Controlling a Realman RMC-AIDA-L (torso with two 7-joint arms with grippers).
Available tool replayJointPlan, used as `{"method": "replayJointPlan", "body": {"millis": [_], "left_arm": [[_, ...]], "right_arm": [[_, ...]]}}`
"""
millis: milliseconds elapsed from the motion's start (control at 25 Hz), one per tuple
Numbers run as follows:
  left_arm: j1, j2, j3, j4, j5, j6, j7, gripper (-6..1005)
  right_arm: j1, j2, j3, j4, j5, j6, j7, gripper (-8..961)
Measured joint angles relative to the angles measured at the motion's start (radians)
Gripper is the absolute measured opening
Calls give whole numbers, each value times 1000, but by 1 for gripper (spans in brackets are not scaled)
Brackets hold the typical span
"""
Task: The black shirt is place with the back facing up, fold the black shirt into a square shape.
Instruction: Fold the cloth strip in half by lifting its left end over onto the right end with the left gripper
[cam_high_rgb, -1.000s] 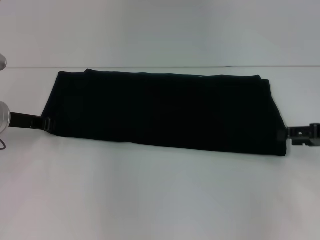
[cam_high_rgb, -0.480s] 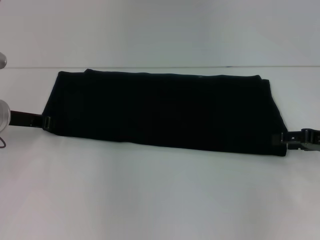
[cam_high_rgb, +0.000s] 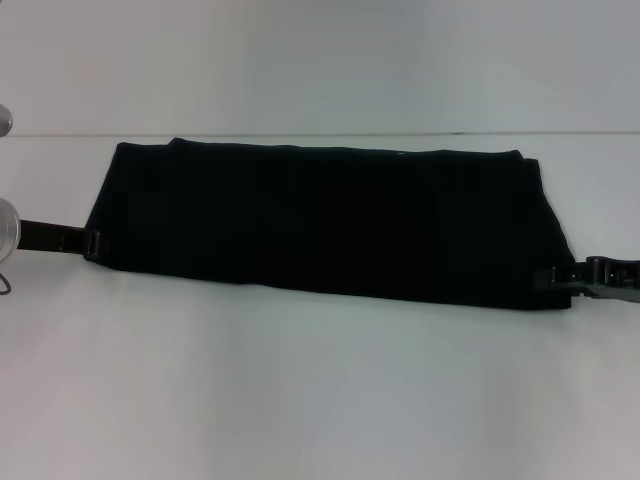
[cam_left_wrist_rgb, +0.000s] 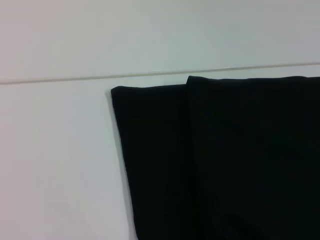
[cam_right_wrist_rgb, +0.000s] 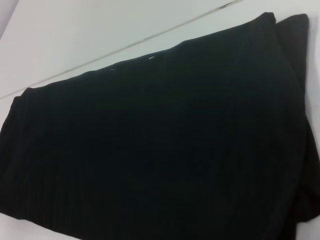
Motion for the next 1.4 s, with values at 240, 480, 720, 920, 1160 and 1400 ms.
{"method": "replayJointPlan", "body": {"millis": [240, 480, 720, 920, 1160, 1400], "left_arm": [[-1, 0, 0, -3, -2, -2, 6, 0], [-1, 0, 0, -5, -4, -3, 8, 0], [-3, 0, 0, -5, -4, -1, 7, 1], [0, 0, -2, 9, -4, 33, 2, 1], [8, -3, -6, 41, -6, 112, 1, 1], [19, -8, -12, 47, -26, 182, 15, 1]], "right_arm": [[1, 8, -1, 1, 0, 14, -21, 538], [-5, 15, -1, -2, 4, 22, -36, 268], [-19, 10, 7, -7, 6, 11, -43, 85], [-34, -3, 11, -9, 8, -2, -43, 25], [-54, -14, 32, -25, 8, -28, -48, 9], [-85, -18, 60, -70, 8, -56, -54, 10]]}}
